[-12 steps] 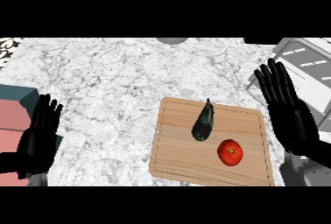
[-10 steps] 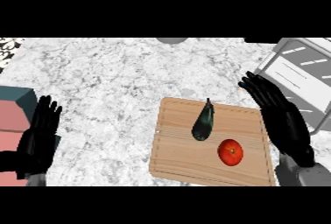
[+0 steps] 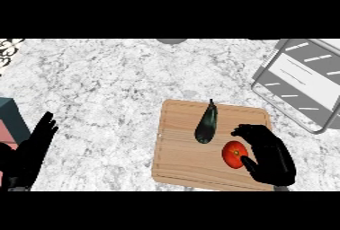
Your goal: Pick the tomato from the cutting board and place it in the tiered basket
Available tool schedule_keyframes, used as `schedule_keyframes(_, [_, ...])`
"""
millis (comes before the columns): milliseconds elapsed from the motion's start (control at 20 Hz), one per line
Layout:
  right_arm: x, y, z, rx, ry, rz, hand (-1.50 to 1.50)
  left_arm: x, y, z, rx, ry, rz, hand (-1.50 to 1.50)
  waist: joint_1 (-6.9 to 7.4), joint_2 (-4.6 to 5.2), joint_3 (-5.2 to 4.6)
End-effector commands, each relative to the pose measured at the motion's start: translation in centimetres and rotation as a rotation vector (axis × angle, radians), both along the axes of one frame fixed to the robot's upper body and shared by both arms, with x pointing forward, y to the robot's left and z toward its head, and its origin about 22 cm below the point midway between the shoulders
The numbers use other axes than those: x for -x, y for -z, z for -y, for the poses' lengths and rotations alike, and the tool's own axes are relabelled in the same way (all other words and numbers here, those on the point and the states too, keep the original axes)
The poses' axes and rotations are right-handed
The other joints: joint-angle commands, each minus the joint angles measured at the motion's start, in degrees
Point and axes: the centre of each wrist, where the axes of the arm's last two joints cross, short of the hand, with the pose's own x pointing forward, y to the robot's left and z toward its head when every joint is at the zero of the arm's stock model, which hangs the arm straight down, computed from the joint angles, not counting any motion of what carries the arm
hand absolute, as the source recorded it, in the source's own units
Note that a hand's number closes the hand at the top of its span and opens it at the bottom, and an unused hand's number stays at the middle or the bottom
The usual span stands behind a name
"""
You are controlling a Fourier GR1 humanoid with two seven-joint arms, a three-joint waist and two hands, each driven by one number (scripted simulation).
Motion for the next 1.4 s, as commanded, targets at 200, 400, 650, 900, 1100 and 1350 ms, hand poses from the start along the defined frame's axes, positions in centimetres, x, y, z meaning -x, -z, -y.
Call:
schedule_keyframes(200, [-0.3,-3.0,8.5,0.876,-0.069,-0.02,-1.5,-0.1,-0.2,-0.8,-0.039,0.006,-0.104,0.0,0.35,-0.87,-0.71])
schedule_keyframes(400, [-2.7,-5.8,9.1,1.05,-0.168,-0.025,-1.5,-1.2,0.0,-0.4,-0.04,0.036,-0.123,0.0,0.59,-0.68,-0.61])
schedule_keyframes(650, [-5.1,-9.0,6.8,1.097,-0.462,-0.041,-1.5,-0.5,1.5,-0.5,-0.043,0.038,-0.121,0.0,0.87,-0.71,-0.65])
schedule_keyframes(900, [-6.7,-12.4,3.1,1.098,-0.456,-0.039,-1.5,-0.8,0.9,-1.5,-0.03,0.036,-0.114,0.0,0.46,-0.92,-0.59])
schedule_keyframes(1100, [-7.7,-11.9,1.2,1.146,-0.539,-0.117,-1.5,-1.0,0.8,-1.6,-0.041,0.011,-0.117,0.0,0.63,-0.84,-0.58])
schedule_keyframes(1350, [-7.2,-13.9,2.2,1.219,-0.622,-0.173,-1.5,0.4,1.5,-2.3,-0.045,0.033,-0.118,0.0,0.38,-0.93,-0.59])
